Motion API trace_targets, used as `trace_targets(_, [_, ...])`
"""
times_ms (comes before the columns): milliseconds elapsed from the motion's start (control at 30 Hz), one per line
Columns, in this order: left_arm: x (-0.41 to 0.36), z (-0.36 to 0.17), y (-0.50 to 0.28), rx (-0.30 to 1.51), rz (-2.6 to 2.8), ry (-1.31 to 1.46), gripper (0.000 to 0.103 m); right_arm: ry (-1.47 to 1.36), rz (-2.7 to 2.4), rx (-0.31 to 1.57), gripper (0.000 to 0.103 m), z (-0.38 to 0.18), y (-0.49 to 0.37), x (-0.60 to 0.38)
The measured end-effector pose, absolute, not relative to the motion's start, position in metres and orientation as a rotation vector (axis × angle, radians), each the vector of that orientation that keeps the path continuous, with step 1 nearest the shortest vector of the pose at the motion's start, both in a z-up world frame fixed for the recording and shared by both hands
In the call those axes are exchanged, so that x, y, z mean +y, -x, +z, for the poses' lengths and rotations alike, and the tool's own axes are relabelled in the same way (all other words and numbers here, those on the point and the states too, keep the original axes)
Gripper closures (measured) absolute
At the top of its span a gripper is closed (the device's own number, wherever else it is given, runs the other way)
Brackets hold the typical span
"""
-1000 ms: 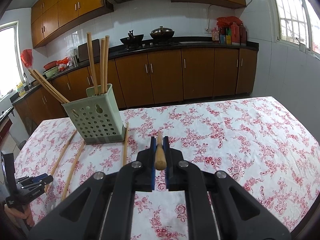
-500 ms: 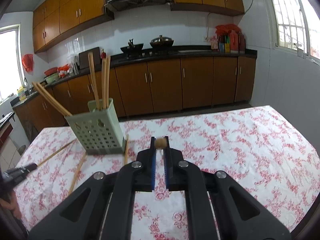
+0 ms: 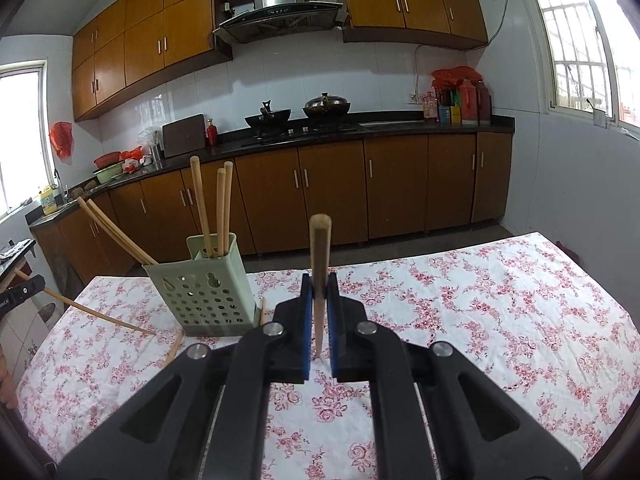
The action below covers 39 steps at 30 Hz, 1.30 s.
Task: Organize utensils
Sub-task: 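Drop the chopsticks into the green holder from both tools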
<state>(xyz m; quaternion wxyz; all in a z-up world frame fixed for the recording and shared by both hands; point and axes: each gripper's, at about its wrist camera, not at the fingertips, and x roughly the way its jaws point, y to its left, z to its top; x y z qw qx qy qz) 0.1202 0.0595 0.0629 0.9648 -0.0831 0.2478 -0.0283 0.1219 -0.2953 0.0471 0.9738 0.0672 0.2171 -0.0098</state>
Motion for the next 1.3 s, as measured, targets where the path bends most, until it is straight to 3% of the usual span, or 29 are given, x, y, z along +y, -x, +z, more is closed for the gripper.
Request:
trace_targets(267, [0.057,0.072,-0.119,0.482,-0.074,0.164,0.096,-0.137,0.001,0.425,0.095,0.057,-0.121,-0.295])
trace_targets(967, [-0.007,0.185,-0.12,0.164,-0.166,0.17,0.096,-0.173,0.253,0.283,0.095,0.167,-0.115,-0.257])
trace_targets(1300, [-0.019,0.19,-0.167,0.069,-0.063,0.232,0.096,-0.151,0.243,0.312,0.095,0.161,-0.173,-0.238])
